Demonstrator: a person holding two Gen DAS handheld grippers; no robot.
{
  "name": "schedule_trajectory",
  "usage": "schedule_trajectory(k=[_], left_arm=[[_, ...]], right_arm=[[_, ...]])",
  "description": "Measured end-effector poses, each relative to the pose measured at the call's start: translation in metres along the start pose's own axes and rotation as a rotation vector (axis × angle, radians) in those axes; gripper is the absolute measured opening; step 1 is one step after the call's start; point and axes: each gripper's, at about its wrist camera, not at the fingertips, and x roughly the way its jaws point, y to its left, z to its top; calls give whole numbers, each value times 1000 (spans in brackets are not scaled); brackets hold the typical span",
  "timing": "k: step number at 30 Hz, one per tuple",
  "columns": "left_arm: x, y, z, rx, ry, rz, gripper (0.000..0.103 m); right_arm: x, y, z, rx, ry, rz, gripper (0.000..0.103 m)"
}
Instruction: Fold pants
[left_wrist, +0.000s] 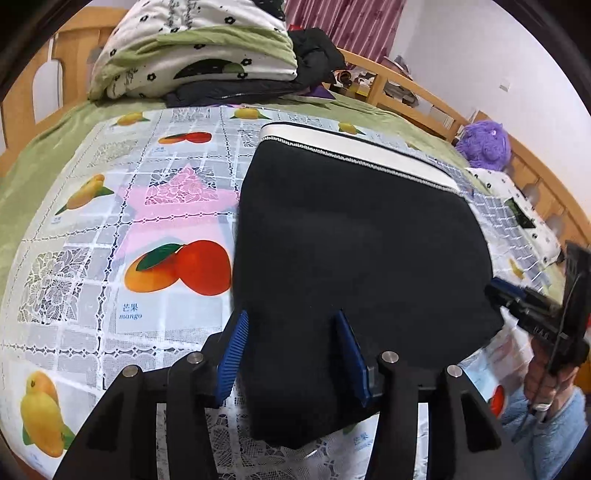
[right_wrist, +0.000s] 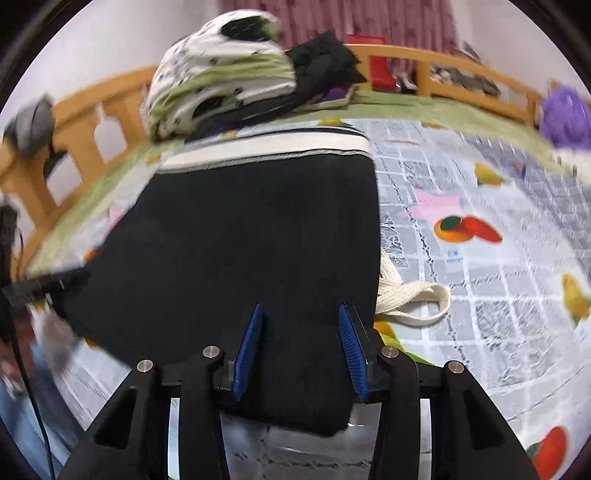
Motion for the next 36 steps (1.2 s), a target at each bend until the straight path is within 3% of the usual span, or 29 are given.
schedule_trajectory(k=[3,5,11,15,18,20,24,28,34,36], left_arm=[[1,1,14,-29,10,3,47],[5,-8,28,12,2,38,47],[14,-32,69,88,-50,80,47],[30,-44,91,125,-68,121,47],[52,-41,98,134,-38,157,47],[62,-39,107,132,-31,170,47],[74,-41,125,133,-26,103,47],[101,-38,132,130,-12,191,47],[88,-23,135,82,-29,139,48],[80,-20,141,71,-64,115,48]], right_arm=[[-5,-6,11,16,17,34,43],[-7,-8,24,8,-5,40,43],[4,1,77,-85,-66,-34,43],[25,-7,102,-52,-75,-64,43],[57,-23,102,20,-9,-57,43],[64,-29,94,25,-37,-48,43],[64,-28,101,29,-30,-43,43],[71,-22,107,-33,-26,-81,43],[74,-15,118,-112,12,-104,43],[60,-24,127,-65,-47,-71,33]])
